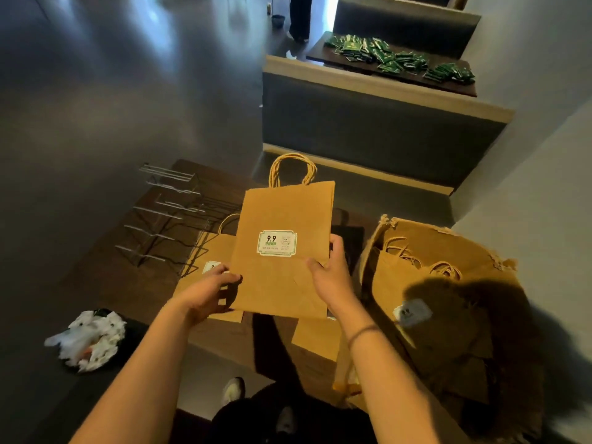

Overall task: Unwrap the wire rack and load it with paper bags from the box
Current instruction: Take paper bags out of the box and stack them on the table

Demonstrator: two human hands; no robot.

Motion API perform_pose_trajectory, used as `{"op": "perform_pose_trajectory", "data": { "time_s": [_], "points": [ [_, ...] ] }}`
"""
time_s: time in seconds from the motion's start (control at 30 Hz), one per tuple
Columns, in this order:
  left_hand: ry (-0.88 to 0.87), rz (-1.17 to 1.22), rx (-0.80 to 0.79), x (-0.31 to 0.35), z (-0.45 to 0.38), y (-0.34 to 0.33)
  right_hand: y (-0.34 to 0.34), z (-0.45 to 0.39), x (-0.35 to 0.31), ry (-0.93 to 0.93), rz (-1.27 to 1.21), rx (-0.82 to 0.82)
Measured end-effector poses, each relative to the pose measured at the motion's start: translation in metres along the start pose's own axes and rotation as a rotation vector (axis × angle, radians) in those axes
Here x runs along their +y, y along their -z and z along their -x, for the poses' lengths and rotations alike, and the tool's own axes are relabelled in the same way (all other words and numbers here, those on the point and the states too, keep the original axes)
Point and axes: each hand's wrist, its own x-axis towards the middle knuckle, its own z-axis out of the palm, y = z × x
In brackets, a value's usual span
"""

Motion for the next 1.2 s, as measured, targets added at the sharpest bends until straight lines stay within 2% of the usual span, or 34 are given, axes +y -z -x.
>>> {"op": "perform_pose_trajectory", "data": {
  "time_s": [0.1, 0.23, 0.43, 0.57, 0.67, 0.8, 1.07, 1.2],
  "points": [
    [0.098, 0.011, 0.013, -0.018, 0.001, 0.036, -0.038, -0.012, 0.007, -0.05, -0.019, -0.017],
    [0.188, 0.108, 0.204, -0.04, -0.017, 0.073, -0.092, -0.026, 0.033, -0.086, 0.064, -0.046],
    [0.096, -0.012, 0.354, -0.063, -0.049, 0.106, -0.147, -0.051, 0.067, -0.22, 0.065, -0.068],
    [0.087, -0.155, 0.46, -0.073, -0.076, 0.136, -0.189, -0.079, 0.092, -0.327, 0.198, -0.115],
    [0.267, -0.421, 0.44, -0.084, -0.088, 0.152, -0.218, -0.09, 0.117, -0.483, 0.332, -0.196],
    [0.276, -0.465, 0.371, -0.097, -0.103, 0.164, -0.241, -0.098, 0.131, -0.542, 0.462, -0.141],
    [0.237, -0.352, 0.334, -0.108, -0.117, 0.174, -0.246, -0.096, 0.153, -0.7, 0.332, -0.044],
    [0.187, -0.292, 0.301, -0.11, -0.113, 0.169, -0.238, -0.088, 0.147, -0.716, 0.387, -0.039]
  ]
}}
